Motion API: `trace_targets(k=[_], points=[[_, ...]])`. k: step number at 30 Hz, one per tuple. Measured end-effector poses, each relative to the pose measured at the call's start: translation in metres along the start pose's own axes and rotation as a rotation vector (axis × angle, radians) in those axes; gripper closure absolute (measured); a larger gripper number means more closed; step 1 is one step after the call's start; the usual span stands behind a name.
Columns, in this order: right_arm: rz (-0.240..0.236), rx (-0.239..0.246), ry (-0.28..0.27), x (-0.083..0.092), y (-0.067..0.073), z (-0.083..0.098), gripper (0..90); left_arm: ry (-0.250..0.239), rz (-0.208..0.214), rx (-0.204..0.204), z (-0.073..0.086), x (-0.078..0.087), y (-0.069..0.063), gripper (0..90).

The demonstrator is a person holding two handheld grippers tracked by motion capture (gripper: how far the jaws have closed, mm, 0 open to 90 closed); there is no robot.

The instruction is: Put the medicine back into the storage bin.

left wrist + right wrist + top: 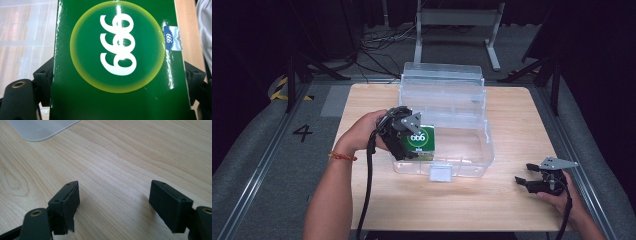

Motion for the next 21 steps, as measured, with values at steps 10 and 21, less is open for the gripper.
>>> trace_targets(k=[10,21], points=[[0.003,-0.005,0.001,0.000,0.000,0.000,24.9,0.001,0.017,0.011,0.006,-0.025,0.023,15.9],[0.006,-0.007,0.001,0.000,0.000,0.000,25.0,0.025,0.045,0.021,0.018,-0.051,0.025,15.8]])
Point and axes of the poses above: each handheld gripper's, and its own axes: x roughly backward along the jaws, z roughly out of its underside, y roughly to its left, the point moved 10 cm from there along -x, roughly forward along the jaws, and after that the axes turned 14 degrees about y, right-handed, at the moved point
